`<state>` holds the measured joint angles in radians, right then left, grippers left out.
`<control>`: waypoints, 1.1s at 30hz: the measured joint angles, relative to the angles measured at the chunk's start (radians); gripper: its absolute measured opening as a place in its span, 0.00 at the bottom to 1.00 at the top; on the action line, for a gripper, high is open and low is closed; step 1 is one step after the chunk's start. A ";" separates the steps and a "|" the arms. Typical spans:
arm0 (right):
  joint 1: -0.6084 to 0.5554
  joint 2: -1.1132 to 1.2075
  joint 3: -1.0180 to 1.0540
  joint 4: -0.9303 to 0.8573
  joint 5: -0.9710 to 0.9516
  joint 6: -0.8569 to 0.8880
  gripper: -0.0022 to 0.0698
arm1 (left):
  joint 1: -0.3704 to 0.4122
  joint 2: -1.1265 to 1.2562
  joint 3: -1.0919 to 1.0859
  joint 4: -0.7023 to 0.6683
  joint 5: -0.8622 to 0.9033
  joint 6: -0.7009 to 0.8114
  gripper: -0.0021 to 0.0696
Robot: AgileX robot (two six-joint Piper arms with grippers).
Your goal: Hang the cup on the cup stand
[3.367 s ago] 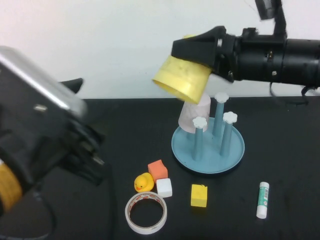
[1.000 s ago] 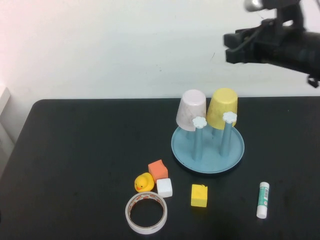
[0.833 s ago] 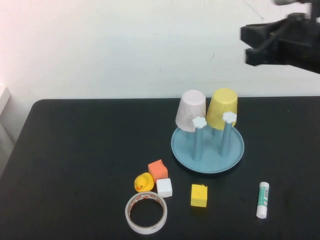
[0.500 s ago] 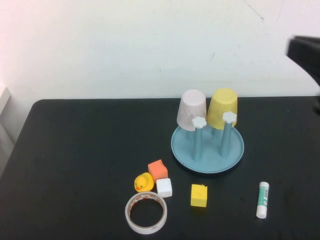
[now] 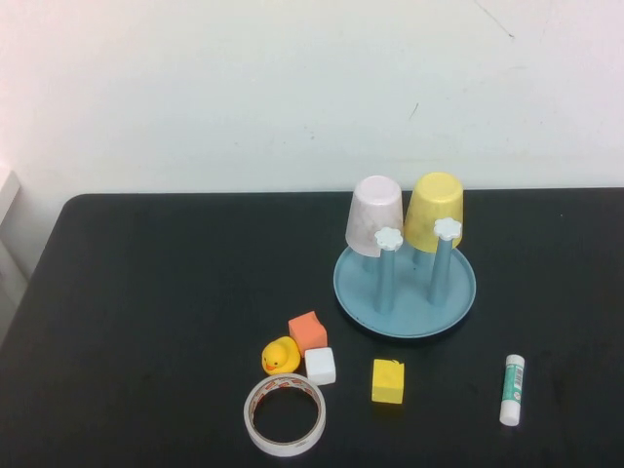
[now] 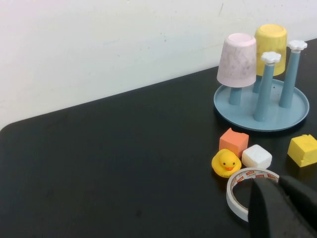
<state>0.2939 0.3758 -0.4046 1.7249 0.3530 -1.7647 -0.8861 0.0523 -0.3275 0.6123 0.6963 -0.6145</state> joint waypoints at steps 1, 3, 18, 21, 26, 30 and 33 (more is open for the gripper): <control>0.000 -0.031 0.022 0.000 0.000 0.000 0.03 | 0.000 0.000 0.000 0.000 0.000 0.000 0.03; 0.000 -0.084 0.064 0.000 0.000 0.000 0.03 | 0.000 0.000 0.000 0.000 0.000 0.000 0.03; 0.000 -0.133 0.224 0.002 -0.323 -0.159 0.03 | 0.000 0.000 0.001 0.000 0.002 0.000 0.03; 0.000 -0.135 0.227 0.008 -0.374 -0.173 0.03 | 0.000 0.000 0.001 0.000 0.002 0.000 0.03; -0.006 -0.181 0.276 -0.445 -0.445 0.288 0.03 | 0.000 0.000 0.001 0.000 0.002 0.000 0.03; -0.090 -0.232 0.323 -1.146 -0.353 1.097 0.03 | 0.000 0.000 0.001 0.000 0.002 0.000 0.03; -0.207 -0.302 0.331 -1.489 -0.136 1.459 0.03 | 0.000 0.000 0.001 0.000 0.002 0.000 0.03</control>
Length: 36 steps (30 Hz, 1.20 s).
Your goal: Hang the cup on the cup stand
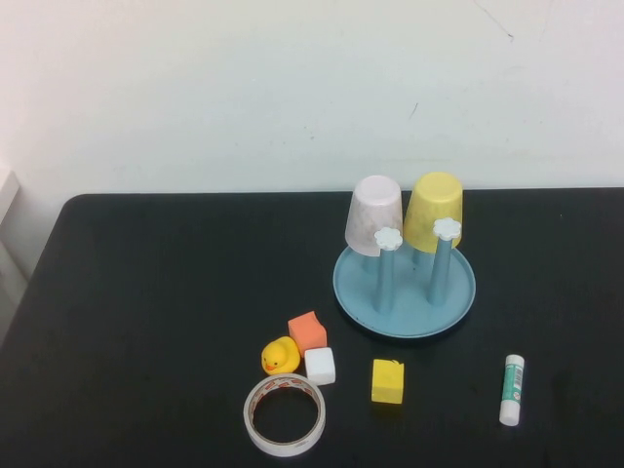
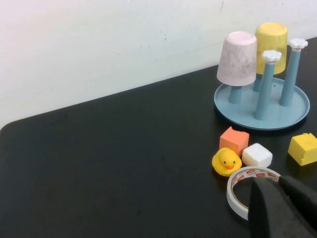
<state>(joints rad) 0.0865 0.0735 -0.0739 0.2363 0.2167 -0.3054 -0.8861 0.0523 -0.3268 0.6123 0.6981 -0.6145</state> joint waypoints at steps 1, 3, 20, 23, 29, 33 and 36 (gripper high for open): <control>-0.039 -0.026 0.002 -0.060 0.068 0.060 0.03 | 0.000 0.000 0.000 0.000 0.000 0.000 0.03; -0.098 -0.067 0.002 -0.139 0.174 0.135 0.03 | 0.000 0.000 0.000 0.000 0.000 0.000 0.03; -0.090 -0.085 0.100 -0.292 0.091 0.359 0.03 | 0.000 0.000 0.000 0.000 0.001 0.000 0.03; -0.090 -0.085 0.096 -0.289 0.112 0.370 0.03 | 0.000 0.000 0.000 0.000 0.001 0.000 0.03; -0.090 -0.085 0.094 -0.284 0.124 0.370 0.03 | 0.000 0.000 0.000 0.000 0.001 0.000 0.03; -0.090 -0.085 0.093 -0.284 0.127 0.370 0.03 | 0.000 0.000 0.000 0.000 0.001 0.000 0.03; -0.090 -0.085 0.093 -0.284 0.127 0.370 0.03 | 0.000 0.000 0.000 0.000 0.001 0.000 0.03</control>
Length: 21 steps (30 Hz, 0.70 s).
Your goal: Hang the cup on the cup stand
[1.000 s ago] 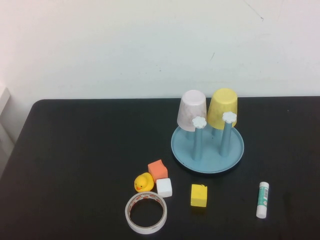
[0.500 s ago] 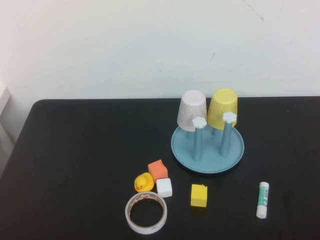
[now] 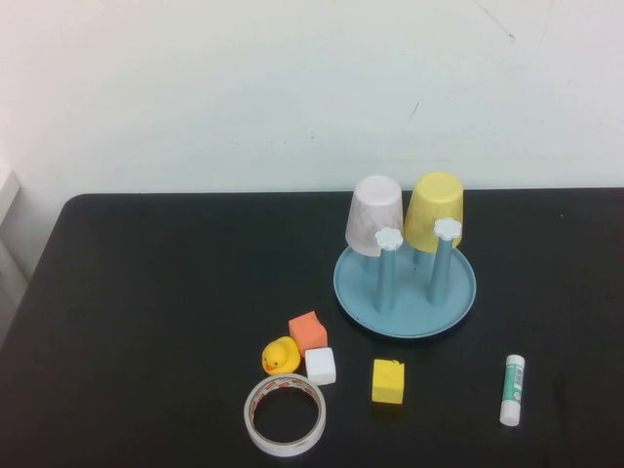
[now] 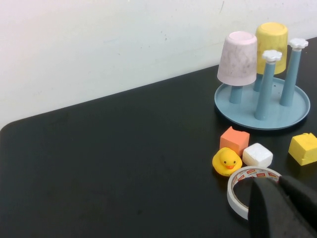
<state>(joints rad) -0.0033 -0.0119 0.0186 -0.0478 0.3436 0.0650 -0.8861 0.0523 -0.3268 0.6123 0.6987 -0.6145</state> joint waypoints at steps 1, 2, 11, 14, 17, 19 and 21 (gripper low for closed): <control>0.000 0.000 0.000 0.000 0.002 0.000 0.03 | 0.000 0.000 0.000 0.000 0.000 0.000 0.03; 0.000 0.000 0.000 0.000 0.002 0.000 0.03 | 0.000 0.000 0.000 0.000 0.000 0.000 0.03; 0.000 0.000 0.000 0.000 0.002 0.000 0.03 | 0.000 -0.002 0.000 -0.018 -0.017 0.000 0.03; 0.000 0.000 0.000 0.000 0.002 0.000 0.03 | 0.035 -0.013 0.017 -0.043 -0.122 0.058 0.03; 0.000 0.000 0.000 0.000 0.002 0.000 0.03 | 0.149 -0.039 0.061 -0.121 -0.274 0.250 0.03; 0.000 0.000 0.000 0.000 0.002 0.000 0.03 | 0.250 -0.056 0.095 -0.225 -0.346 0.382 0.03; 0.000 0.000 0.000 0.000 0.002 0.000 0.03 | 0.381 -0.065 0.128 -0.336 -0.397 0.470 0.03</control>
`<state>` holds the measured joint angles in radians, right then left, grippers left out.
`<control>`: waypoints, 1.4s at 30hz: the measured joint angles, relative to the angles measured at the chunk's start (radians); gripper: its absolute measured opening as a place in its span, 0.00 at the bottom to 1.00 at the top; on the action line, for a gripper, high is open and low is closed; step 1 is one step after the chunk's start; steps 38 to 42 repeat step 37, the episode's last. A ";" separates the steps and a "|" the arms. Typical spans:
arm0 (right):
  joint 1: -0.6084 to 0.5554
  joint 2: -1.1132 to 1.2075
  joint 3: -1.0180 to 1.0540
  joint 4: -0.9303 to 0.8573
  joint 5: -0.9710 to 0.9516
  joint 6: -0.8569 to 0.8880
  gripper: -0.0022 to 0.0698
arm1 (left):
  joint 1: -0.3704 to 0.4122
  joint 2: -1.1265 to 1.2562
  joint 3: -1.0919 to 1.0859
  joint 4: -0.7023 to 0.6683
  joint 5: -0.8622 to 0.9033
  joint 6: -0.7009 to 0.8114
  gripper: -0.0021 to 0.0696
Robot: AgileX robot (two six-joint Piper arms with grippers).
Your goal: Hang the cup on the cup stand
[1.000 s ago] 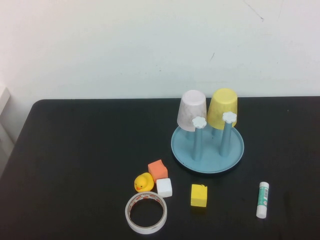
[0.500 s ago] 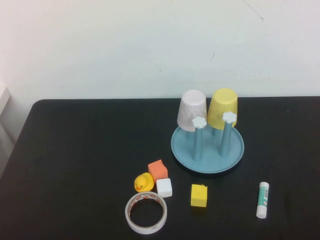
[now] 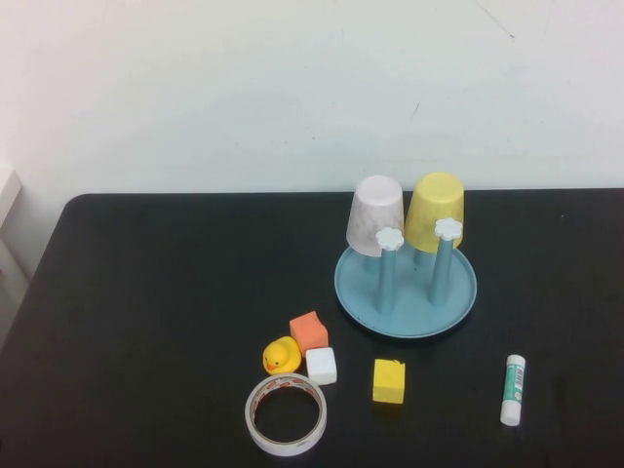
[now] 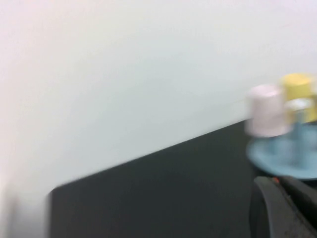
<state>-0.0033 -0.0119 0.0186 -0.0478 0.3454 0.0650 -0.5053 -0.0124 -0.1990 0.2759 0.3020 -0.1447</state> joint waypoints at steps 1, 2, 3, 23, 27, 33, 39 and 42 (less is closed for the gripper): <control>0.000 0.000 0.000 0.000 0.000 0.000 0.03 | 0.068 -0.002 0.018 -0.055 -0.016 0.039 0.03; 0.000 0.000 0.000 0.000 0.000 0.000 0.03 | 0.136 -0.002 0.036 -0.102 -0.032 0.071 0.03; 0.000 0.000 0.000 0.000 0.000 0.000 0.03 | 0.189 -0.002 0.050 -0.134 -0.044 0.093 0.03; 0.000 0.000 0.000 0.000 0.002 0.000 0.03 | 0.483 -0.002 0.218 -0.283 -0.042 0.171 0.03; 0.000 0.000 0.000 0.000 0.002 0.000 0.03 | 0.460 -0.002 0.218 -0.292 -0.025 0.196 0.03; 0.000 0.000 0.000 0.000 0.002 0.000 0.03 | 0.457 -0.002 0.216 -0.336 0.006 0.202 0.03; 0.000 0.000 0.000 0.000 0.002 0.000 0.03 | 0.457 -0.002 0.216 -0.339 0.010 0.203 0.03; 0.000 0.000 0.000 0.000 0.002 0.000 0.03 | 0.457 -0.002 0.216 -0.339 0.010 0.203 0.03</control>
